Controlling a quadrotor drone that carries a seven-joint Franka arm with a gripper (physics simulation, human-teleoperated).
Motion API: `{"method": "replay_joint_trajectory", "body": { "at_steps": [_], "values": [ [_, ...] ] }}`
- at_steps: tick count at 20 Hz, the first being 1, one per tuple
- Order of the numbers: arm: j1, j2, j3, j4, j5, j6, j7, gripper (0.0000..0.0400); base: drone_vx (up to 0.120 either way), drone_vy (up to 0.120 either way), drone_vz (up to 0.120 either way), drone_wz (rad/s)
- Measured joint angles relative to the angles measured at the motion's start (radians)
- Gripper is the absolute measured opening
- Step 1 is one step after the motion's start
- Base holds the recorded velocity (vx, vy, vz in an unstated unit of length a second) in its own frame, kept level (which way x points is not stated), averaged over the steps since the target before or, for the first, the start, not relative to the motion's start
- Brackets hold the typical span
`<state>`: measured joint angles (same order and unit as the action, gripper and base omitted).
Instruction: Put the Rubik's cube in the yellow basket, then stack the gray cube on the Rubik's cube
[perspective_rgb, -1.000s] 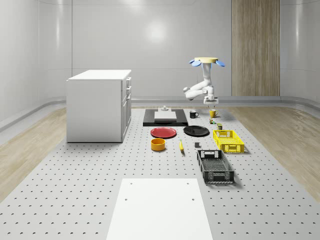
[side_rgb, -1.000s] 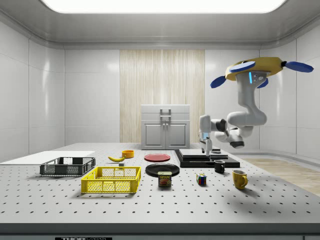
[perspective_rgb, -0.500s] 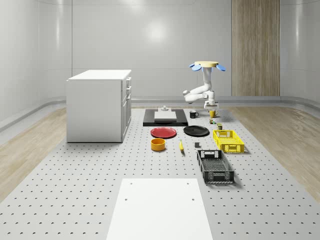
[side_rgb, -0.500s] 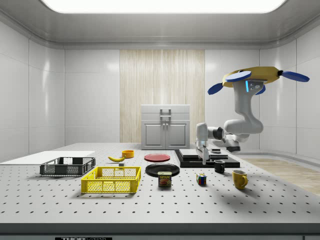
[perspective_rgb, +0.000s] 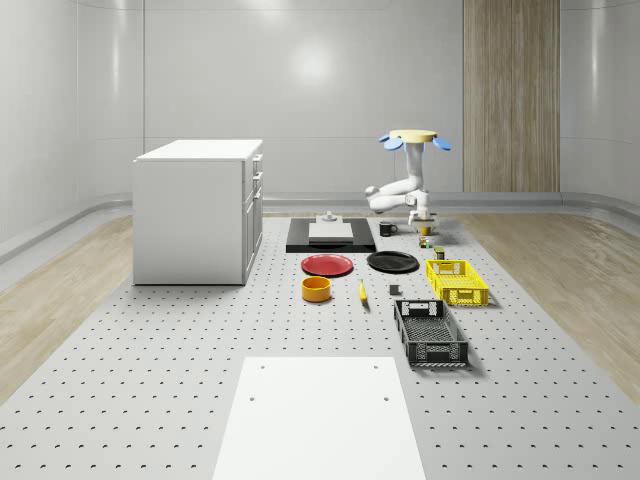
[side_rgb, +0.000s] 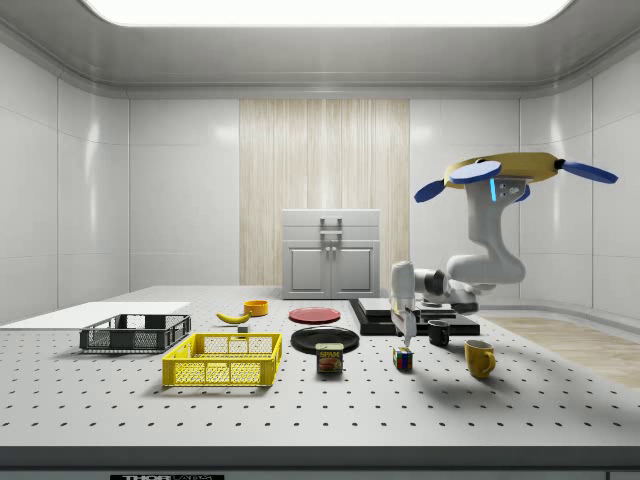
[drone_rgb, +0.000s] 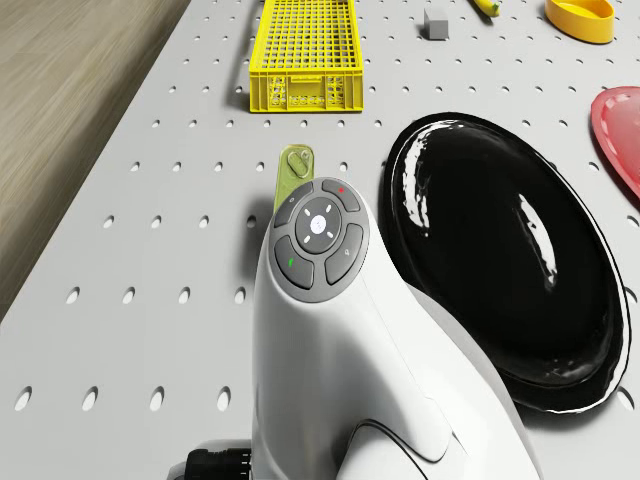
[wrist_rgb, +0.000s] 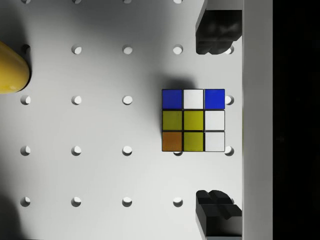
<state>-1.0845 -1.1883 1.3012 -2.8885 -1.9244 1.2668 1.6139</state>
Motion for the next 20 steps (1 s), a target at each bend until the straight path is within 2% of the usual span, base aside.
{"method": "replay_joint_trajectory", "body": {
  "at_steps": [2, 11, 20],
  "values": [
    [-0.003, -0.009, 0.003, 0.001, 0.005, 0.009, 0.003, 0.0400, 0.000, 0.000, -0.120, 0.000],
    [-0.003, -0.067, -0.063, 0.015, -0.046, 0.085, -0.001, 0.0400, 0.000, 0.000, 0.000, 0.000],
    [-0.033, -0.096, -0.090, 0.047, -0.069, 0.133, 0.005, 0.0400, 0.000, 0.000, 0.000, 0.000]
  ]
}}
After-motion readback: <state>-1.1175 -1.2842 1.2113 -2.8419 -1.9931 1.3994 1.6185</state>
